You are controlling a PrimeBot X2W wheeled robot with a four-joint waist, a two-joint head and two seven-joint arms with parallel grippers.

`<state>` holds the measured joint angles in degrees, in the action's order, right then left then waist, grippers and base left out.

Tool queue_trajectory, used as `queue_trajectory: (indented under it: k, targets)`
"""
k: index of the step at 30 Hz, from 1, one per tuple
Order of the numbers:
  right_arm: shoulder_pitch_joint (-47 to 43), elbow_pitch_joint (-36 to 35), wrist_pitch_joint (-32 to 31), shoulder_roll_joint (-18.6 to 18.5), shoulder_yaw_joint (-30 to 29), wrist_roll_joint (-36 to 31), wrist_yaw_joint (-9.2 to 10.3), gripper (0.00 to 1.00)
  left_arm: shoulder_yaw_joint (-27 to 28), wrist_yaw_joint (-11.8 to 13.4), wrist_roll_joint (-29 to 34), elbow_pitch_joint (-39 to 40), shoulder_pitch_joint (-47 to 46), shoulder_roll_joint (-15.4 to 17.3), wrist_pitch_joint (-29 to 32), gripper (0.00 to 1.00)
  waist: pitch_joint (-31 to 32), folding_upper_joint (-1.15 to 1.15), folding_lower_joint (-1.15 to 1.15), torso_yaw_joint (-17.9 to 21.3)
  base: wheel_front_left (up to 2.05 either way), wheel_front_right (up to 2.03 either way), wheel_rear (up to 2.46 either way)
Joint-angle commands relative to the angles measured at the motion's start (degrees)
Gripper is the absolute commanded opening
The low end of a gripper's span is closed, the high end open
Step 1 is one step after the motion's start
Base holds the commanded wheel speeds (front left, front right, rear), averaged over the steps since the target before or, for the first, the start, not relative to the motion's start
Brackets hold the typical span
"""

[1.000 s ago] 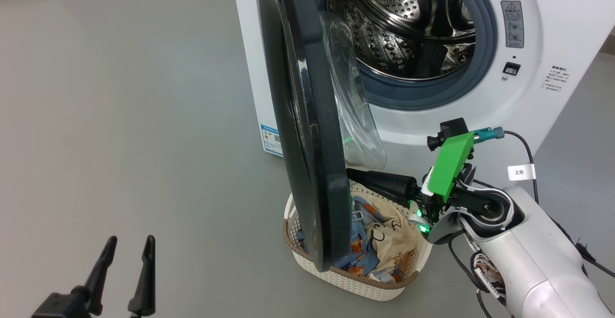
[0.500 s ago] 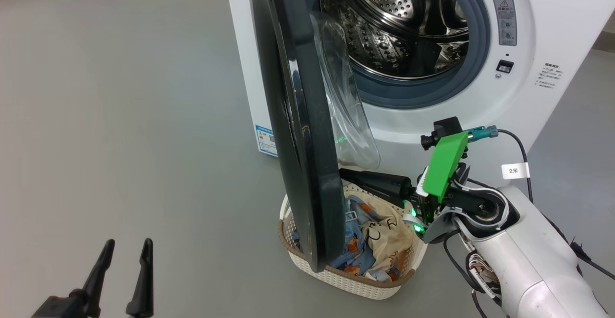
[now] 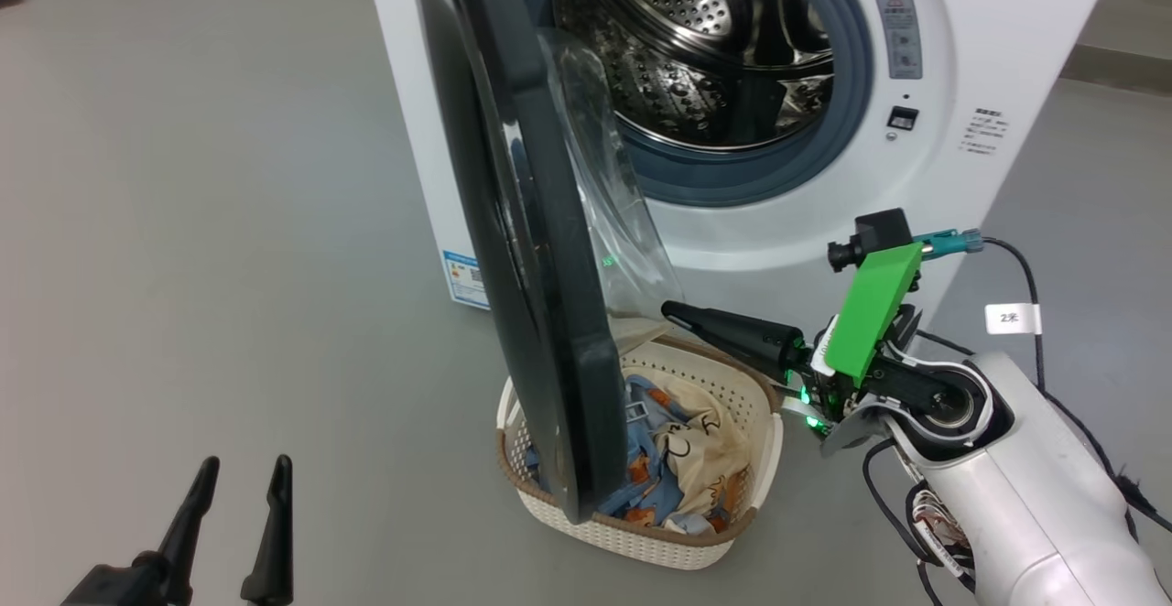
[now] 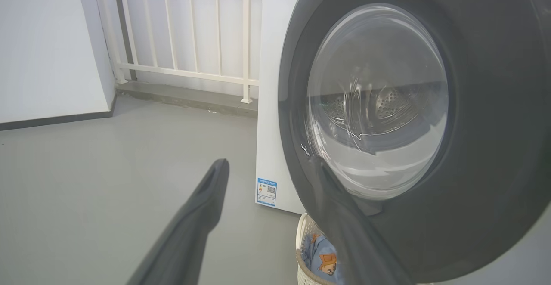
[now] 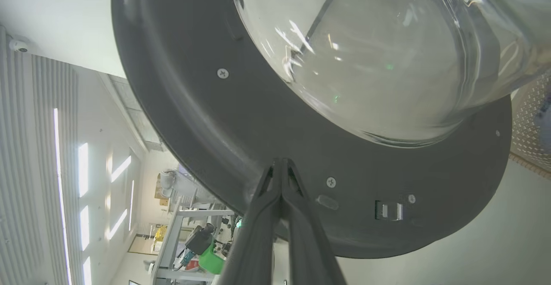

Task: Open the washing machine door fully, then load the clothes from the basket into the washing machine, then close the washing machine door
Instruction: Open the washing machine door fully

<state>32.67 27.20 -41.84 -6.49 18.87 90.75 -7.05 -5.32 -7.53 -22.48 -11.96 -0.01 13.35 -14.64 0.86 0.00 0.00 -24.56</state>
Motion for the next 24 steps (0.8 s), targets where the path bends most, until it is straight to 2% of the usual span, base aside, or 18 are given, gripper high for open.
queue_trajectory:
  k: [1,2,3,8,11,12,14,22,24]
  targets:
    - [-0.44,-3.24,1.38,-0.02,0.17,-1.67,-0.44,0.6,1.99,0.04,0.58,1.51,-1.25,1.12,-0.36,1.0,0.23,0.0,0.0,1.29,0.0,0.0,0.0]
    - [-0.83,-4.36,2.24,-0.25,0.24,-2.38,-0.44,0.93,1.92,0.04,0.57,1.55,-1.28,1.18,-0.36,1.0,0.28,0.0,0.0,1.73,0.0,0.0,0.0]
    - [-1.21,-5.43,3.5,-0.65,0.32,-3.47,-0.44,1.0,1.85,0.04,0.55,1.61,-1.32,1.2,-0.36,1.0,0.34,0.0,0.0,2.18,0.0,0.0,0.0]
    - [-2.76,-12.56,18.43,-2.23,1.15,-12.89,-0.44,1.0,1.39,0.04,0.38,2.18,-1.44,1.31,-0.36,1.0,0.62,0.0,0.0,4.55,0.0,0.0,0.0]
    - [-3.9,-16.66,26.86,-4.08,3.82,-18.07,-0.44,1.0,1.23,0.04,0.6,2.54,-1.31,1.52,-0.36,1.0,0.72,0.0,0.0,6.21,0.0,0.0,0.0]
    - [-4.44,-18.18,31.84,-5.92,6.25,-21.48,-0.44,1.0,1.4,0.04,0.74,2.82,-1.22,1.61,-0.36,1.0,0.84,0.0,0.0,7.38,0.0,0.0,0.0]
    - [-4.72,-18.72,34.12,-6.71,7.42,-22.62,-0.44,1.0,1.59,0.04,0.82,2.93,-1.14,1.62,-0.36,1.0,0.92,0.0,0.0,7.99,0.0,0.0,0.0]
    - [-5.62,-18.07,52.74,-13.25,13.72,-33.13,-0.44,1.0,3.31,0.04,1.51,4.08,-0.08,1.26,-0.36,1.0,1.51,0.0,0.0,12.63,0.0,0.0,0.0]
    - [-6.34,-17.13,55.31,-14.03,13.62,-35.58,-0.44,1.0,3.78,0.04,1.65,4.29,0.28,1.05,-0.36,1.0,1.61,0.0,0.0,13.68,0.0,0.0,0.0]
